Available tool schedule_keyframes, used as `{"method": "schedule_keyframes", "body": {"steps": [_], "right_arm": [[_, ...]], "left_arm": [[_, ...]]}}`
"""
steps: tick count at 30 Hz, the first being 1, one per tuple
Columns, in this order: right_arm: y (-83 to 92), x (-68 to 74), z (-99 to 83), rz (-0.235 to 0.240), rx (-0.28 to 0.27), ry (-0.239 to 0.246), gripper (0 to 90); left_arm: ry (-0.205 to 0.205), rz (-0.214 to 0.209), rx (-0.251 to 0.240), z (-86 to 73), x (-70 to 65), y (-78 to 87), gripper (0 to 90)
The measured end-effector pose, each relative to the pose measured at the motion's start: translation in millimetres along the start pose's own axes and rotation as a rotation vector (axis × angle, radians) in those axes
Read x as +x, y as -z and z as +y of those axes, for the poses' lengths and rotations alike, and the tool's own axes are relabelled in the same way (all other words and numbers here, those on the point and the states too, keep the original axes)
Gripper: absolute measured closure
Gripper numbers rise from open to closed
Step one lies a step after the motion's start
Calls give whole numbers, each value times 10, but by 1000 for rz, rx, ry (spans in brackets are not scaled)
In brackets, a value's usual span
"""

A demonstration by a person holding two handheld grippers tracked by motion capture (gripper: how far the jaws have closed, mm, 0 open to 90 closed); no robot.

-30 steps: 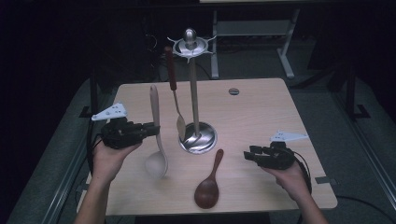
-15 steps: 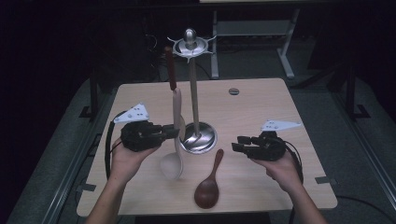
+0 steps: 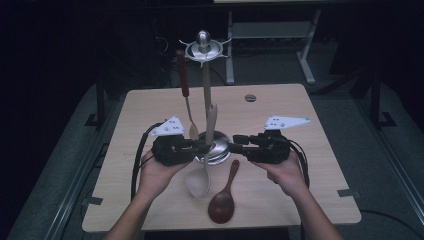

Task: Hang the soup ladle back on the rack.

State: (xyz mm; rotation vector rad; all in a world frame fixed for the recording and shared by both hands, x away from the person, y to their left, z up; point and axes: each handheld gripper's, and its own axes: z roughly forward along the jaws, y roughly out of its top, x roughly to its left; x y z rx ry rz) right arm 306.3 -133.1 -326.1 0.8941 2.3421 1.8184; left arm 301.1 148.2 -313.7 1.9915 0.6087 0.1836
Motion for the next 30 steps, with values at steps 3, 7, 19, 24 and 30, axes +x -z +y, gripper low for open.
{"method": "schedule_keyframes", "body": {"steps": [3, 7, 19, 24, 30], "right_arm": [[-50, 55, 73, 20, -12, 12, 596], [-136, 117, 124, 19, -15, 27, 613], [-309, 179, 147, 4, -26, 12, 711], [-333, 196, 133, -23, -25, 29, 747], [-340, 207, 119, -28, -28, 49, 755]], "left_arm": [[6, -1, 4, -5, -19, -49, 772], [4, -2, 10, -15, -44, -94, 772], [-4, 20, 10, -23, -100, -128, 771], [-11, 27, 10, -35, -98, -138, 770], [-6, 2, 4, -46, -77, -146, 747]]}}
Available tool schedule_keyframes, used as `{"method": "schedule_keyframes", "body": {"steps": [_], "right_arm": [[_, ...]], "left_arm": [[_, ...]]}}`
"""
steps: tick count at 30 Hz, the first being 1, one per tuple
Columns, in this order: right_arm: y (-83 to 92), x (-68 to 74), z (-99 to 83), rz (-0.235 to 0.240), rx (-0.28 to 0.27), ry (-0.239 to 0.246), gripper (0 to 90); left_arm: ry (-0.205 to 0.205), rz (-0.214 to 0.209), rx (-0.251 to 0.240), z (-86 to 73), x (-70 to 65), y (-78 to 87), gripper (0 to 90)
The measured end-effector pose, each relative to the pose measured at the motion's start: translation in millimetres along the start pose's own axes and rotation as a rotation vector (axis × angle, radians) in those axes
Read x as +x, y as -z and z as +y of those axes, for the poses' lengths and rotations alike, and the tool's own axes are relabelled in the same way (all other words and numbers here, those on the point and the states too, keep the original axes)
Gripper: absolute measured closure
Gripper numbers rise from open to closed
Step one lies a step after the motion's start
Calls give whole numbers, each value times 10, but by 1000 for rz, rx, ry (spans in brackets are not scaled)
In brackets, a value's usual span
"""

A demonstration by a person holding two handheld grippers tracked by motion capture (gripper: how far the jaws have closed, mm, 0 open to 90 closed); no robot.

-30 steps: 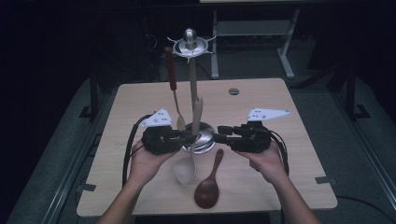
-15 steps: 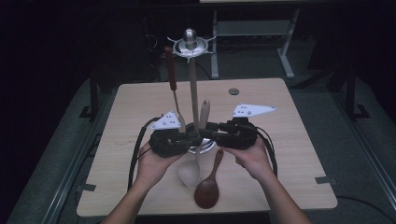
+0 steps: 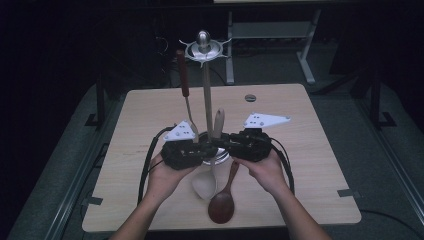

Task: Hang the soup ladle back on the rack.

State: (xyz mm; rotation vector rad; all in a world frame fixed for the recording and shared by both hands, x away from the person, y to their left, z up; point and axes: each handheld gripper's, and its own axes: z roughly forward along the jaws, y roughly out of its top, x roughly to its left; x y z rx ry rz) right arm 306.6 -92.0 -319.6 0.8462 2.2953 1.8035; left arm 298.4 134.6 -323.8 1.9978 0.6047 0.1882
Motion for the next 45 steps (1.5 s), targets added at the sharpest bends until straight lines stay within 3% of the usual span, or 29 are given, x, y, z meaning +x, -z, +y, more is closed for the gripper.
{"method": "schedule_keyframes", "body": {"steps": [6, 11, 16, 22, 27, 37, 42, 45], "right_arm": [[6, -45, -33, 0, 9, 17, 756], [21, -138, -65, 25, 12, 17, 756], [49, -172, -29, 40, 15, 70, 756], [90, -170, 141, 103, 34, 116, 756], [88, -201, 332, 142, 31, 156, 755], [56, -213, 658, 210, 28, 189, 755], [13, -208, 816, 263, 30, 211, 755], [-19, -196, 904, 270, 32, 230, 755]], "left_arm": [[3, -29, 47, -21, 51, 68, 548], [17, -55, 93, -115, 126, 168, 466], [22, -69, 137, -291, 248, 281, 406], [28, -70, 171, -443, 365, 372, 335], [26, -49, 205, -598, 459, 459, 278], [66, 0, 237, -1021, 609, 549, 246], [80, 9, 269, -1190, 616, 536, 233], [76, 11, 279, -1235, 612, 533, 222]]}}
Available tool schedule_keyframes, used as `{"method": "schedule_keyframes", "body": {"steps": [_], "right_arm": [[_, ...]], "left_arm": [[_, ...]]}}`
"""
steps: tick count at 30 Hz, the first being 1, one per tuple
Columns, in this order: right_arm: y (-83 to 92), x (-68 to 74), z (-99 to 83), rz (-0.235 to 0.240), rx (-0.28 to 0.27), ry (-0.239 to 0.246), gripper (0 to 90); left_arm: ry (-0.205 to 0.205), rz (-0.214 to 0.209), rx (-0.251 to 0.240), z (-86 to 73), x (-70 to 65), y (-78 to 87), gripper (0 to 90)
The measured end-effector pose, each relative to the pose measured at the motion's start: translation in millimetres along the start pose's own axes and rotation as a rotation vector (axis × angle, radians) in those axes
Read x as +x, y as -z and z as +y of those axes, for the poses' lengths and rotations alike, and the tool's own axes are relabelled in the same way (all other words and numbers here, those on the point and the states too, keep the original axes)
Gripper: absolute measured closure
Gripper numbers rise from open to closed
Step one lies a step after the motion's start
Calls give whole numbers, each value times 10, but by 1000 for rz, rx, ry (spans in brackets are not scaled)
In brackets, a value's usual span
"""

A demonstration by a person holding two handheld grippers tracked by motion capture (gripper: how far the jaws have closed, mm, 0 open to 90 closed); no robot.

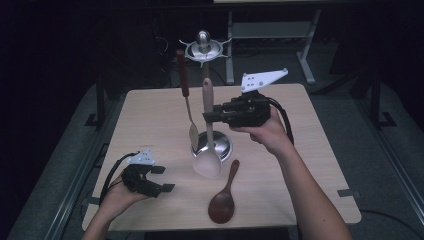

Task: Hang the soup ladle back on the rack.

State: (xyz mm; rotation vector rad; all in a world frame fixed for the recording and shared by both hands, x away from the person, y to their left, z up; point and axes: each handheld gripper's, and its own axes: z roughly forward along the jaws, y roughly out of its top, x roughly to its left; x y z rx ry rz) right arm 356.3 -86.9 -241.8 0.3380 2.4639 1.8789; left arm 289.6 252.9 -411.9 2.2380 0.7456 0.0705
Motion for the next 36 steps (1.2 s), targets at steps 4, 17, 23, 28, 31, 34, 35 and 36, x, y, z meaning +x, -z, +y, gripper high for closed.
{"method": "schedule_keyframes", "body": {"steps": [4, 17, 23, 28, 31, 34, 35, 36], "right_arm": [[-27, -32, 103, 4, 2, 14, 755], [-80, -152, 276, 23, 11, 19, 755], [-103, -202, 261, 34, 0, 9, 755], [-122, -241, 214, 41, 3, -8, 755], [-123, -267, 184, 39, -2, -20, 755], [-116, -285, 165, 42, -12, -26, 755], [-114, -288, 162, 39, -11, -32, 755], [-114, -294, 160, 39, -14, -33, 754]], "left_arm": [[-2, 6, -7, -1, 11, 10, 210], [7, 11, 1, -27, 35, -5, 209], [11, 7, 2, -31, 37, -11, 209], [15, 8, 2, -33, 35, -5, 209], [14, 10, 4, -33, 39, -7, 209], [14, 10, 5, -34, 38, -15, 209], [12, 10, 7, -34, 39, -16, 209], [10, 9, 7, -34, 38, -20, 209]]}}
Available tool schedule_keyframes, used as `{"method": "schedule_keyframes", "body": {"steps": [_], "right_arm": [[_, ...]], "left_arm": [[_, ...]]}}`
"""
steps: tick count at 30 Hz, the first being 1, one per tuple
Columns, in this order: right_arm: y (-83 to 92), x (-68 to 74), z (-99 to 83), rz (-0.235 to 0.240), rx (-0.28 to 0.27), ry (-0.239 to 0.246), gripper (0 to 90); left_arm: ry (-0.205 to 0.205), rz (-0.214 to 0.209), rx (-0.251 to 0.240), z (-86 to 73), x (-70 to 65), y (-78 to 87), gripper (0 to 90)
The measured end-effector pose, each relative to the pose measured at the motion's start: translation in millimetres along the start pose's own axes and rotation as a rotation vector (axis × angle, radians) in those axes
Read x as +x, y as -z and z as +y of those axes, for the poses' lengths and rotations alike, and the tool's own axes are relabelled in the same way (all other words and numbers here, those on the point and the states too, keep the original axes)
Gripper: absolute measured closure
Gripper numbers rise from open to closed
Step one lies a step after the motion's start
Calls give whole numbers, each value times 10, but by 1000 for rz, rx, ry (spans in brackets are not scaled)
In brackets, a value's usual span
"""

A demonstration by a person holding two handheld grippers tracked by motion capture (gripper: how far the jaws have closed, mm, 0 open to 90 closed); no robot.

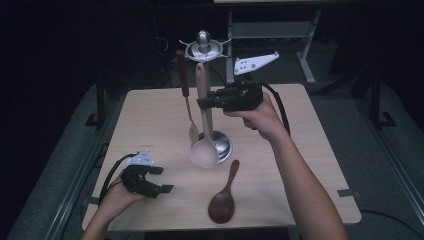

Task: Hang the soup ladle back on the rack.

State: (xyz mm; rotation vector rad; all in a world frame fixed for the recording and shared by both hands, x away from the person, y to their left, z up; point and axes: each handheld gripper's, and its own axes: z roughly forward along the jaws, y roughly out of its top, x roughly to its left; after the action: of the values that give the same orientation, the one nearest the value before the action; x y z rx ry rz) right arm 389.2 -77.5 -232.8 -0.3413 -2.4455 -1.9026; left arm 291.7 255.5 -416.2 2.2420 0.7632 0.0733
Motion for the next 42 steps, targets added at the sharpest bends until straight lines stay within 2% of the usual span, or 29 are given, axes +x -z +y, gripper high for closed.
{"method": "schedule_keyframes", "body": {"steps": [10, 24, 27, 29, 32, 42], "right_arm": [[16, -57, -24, -7, -19, -29, 738], [12, -103, -73, -77, -53, -93, 700], [30, -72, -72, -106, -70, -75, 620], [53, -31, -85, -146, -63, -59, 568], [99, 14, -131, -174, -55, -45, 500], [312, 64, -411, -234, -45, -45, 433]], "left_arm": [[1, -4, 7, -3, -2, -12, 209], [2, -14, 19, -4, -10, -37, 209], [2, -12, 13, -4, -12, -31, 209], [4, -10, 14, -4, -3, -23, 209], [9, -6, 19, -9, 0, -24, 209], [4, -5, 27, 9, 0, -6, 234]]}}
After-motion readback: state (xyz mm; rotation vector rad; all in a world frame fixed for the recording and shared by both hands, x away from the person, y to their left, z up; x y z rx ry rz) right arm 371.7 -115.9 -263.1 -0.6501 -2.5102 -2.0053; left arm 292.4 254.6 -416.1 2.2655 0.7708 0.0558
